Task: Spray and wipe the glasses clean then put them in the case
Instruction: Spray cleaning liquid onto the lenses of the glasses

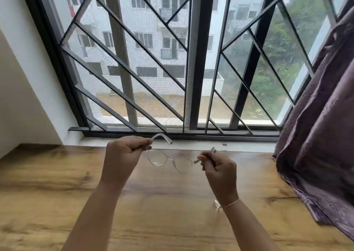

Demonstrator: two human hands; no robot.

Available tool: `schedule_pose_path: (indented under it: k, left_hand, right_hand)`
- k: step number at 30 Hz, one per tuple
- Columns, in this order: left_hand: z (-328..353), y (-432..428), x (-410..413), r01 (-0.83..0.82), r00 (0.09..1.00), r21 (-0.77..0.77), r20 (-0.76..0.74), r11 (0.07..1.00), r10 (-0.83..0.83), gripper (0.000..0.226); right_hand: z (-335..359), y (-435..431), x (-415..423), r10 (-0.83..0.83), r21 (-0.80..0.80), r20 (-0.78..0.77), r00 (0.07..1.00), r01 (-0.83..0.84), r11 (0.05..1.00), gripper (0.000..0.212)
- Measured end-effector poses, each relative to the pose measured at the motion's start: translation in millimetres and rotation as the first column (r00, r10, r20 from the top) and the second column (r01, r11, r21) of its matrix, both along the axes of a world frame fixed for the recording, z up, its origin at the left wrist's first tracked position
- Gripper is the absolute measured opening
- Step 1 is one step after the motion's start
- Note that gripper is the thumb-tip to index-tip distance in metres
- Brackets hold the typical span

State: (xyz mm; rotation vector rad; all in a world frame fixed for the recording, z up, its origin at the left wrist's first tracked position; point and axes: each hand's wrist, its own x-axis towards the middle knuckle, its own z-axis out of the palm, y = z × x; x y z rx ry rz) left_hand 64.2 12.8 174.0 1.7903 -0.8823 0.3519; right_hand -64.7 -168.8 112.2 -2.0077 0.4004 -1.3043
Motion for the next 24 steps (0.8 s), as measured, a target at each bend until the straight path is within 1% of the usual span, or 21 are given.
schedule_pose_path:
  k: [3,5,6,7,9,10,12,14,16,20,23,24]
  left_hand:
    - [-1.9,-3.9,1.8,-0.009,0.998,-0.016,0.062,1.0,0.01,0.024]
    - [-3.2,-7.7,-0.2,-0.012,0.99,-0.046,0.14,0.999,0.018,0.023]
    - [-3.8,-9.7,-2.2,-0.025,0.985,-0.077,0.167,0.997,0.037,0.022]
    - [-4.1,-11.7,-3.9,-0.048,0.981,-0.114,0.181,0.992,0.069,0.02]
    - [-4.2,-17.0,-5.6,-0.107,0.971,-0.195,0.19,0.975,0.145,0.017]
    - [-3.8,-19.6,-6.2,-0.137,0.967,-0.232,0.182,0.963,0.181,0.016]
    - [-3.6,-24.5,-6.1,-0.169,0.962,-0.298,0.16,0.939,0.223,0.017]
    - [-2.8,-28.4,-6.4,-0.186,0.953,-0.346,0.166,0.92,0.255,0.019]
    - [-1.5,-31.1,-7.2,-0.2,0.942,-0.377,0.18,0.904,0.284,0.019]
    - [-1.0,-35.1,-5.5,-0.175,0.947,-0.418,0.175,0.892,0.268,0.017]
    - [-1.9,-37.2,-5.2,-0.178,0.951,-0.42,0.159,0.89,0.266,0.017]
    - [-2.8,-37.3,-4.6,-0.183,0.951,-0.417,0.154,0.89,0.268,0.016]
  right_hand:
    - [6.7,-8.4,-0.9,-0.01,-0.001,0.001,1.0,0.01,1.0,0.017]
    - [10.6,-11.9,-1.9,-0.001,0.066,0.03,1.0,-0.001,0.998,0.02]
    - [12.6,-12.6,-3.1,0.012,0.088,0.052,0.999,-0.016,0.996,0.016]
    - [14.7,-12.3,-4.1,0.018,0.1,0.072,0.997,-0.025,0.995,0.019]
    - [13.7,-12.4,-7.5,0.013,0.092,0.094,0.995,-0.021,0.996,0.037]
    - [10.8,-12.4,-10.0,-0.014,0.065,0.098,0.995,0.008,0.998,0.042]
    - [-1.4,-10.5,-16.5,-0.12,-0.006,0.083,0.989,0.121,0.993,0.046]
    - [-22.6,-9.4,-23.5,-0.22,-0.049,0.03,0.975,0.221,0.974,0.053]
    - [-46.6,-9.0,-29.4,-0.256,-0.06,-0.033,0.966,0.254,0.965,0.061]
    - [-82.0,-10.3,-38.1,-0.189,-0.02,-0.126,0.974,0.188,0.982,0.075]
    - [-91.1,-11.3,-40.9,-0.144,0.033,-0.124,0.982,0.149,0.988,0.096]
    - [-92.2,-11.9,-41.2,-0.144,0.049,-0.114,0.983,0.15,0.988,0.1]
